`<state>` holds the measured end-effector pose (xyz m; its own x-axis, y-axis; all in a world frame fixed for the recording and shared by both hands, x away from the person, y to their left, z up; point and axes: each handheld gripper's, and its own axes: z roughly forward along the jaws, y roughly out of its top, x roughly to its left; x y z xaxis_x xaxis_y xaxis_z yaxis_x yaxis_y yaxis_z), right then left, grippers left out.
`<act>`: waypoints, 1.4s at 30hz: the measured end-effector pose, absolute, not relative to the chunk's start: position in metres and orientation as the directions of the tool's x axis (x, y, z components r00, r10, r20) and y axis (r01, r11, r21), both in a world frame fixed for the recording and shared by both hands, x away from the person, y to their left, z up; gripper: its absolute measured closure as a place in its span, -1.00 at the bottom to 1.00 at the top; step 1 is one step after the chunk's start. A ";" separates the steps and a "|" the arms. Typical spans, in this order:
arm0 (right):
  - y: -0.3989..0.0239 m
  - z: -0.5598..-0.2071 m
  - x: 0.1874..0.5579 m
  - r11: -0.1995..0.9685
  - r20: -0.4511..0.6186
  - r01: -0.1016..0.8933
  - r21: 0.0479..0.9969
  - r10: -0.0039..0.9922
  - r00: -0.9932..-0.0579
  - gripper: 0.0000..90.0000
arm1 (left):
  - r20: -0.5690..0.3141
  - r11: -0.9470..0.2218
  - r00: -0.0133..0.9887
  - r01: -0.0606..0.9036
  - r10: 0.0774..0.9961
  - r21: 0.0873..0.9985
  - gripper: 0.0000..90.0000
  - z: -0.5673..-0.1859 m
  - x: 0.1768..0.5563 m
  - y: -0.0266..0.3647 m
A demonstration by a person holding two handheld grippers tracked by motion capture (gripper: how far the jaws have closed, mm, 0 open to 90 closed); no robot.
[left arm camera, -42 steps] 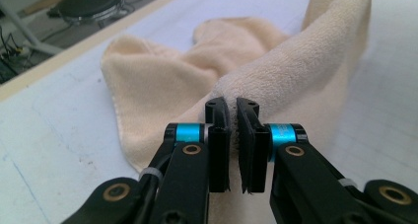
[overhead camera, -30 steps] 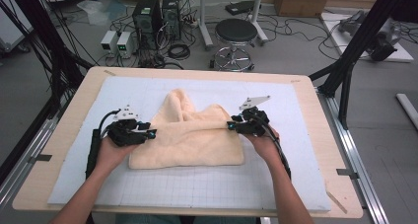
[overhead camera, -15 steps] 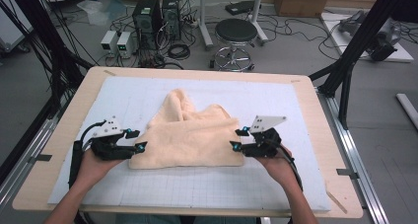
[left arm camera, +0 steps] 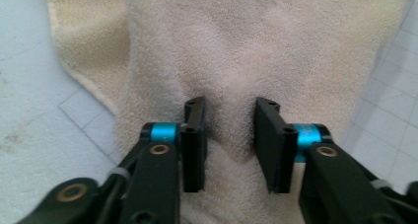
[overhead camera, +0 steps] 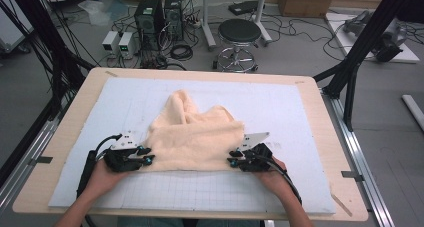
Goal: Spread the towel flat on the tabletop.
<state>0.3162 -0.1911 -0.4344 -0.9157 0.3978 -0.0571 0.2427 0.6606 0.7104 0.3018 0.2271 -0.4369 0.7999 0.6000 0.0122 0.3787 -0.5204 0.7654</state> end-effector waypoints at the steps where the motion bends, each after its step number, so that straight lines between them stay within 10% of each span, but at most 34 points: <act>1: -0.190 -0.434 0.316 0.666 -0.062 0.241 0.706 0.396 -0.916 0.81 | 0.018 -0.528 0.800 0.378 0.600 0.761 0.67 -0.435 0.301 0.226; 20: -0.206 -0.326 0.253 0.550 -0.186 0.048 0.834 0.361 -0.914 0.88 | 0.074 -0.466 0.820 0.246 0.567 0.850 0.78 -0.331 0.269 0.231; 32: -0.199 -0.413 0.337 0.602 0.020 0.347 0.719 0.482 -0.876 0.86 | -0.026 -0.410 0.686 0.465 0.728 0.785 0.75 -0.411 0.356 0.208; 42: -0.207 -0.418 0.346 0.557 0.055 0.358 0.749 0.487 -0.872 0.77 | -0.094 -0.341 0.658 0.502 0.747 0.795 0.30 -0.409 0.361 0.218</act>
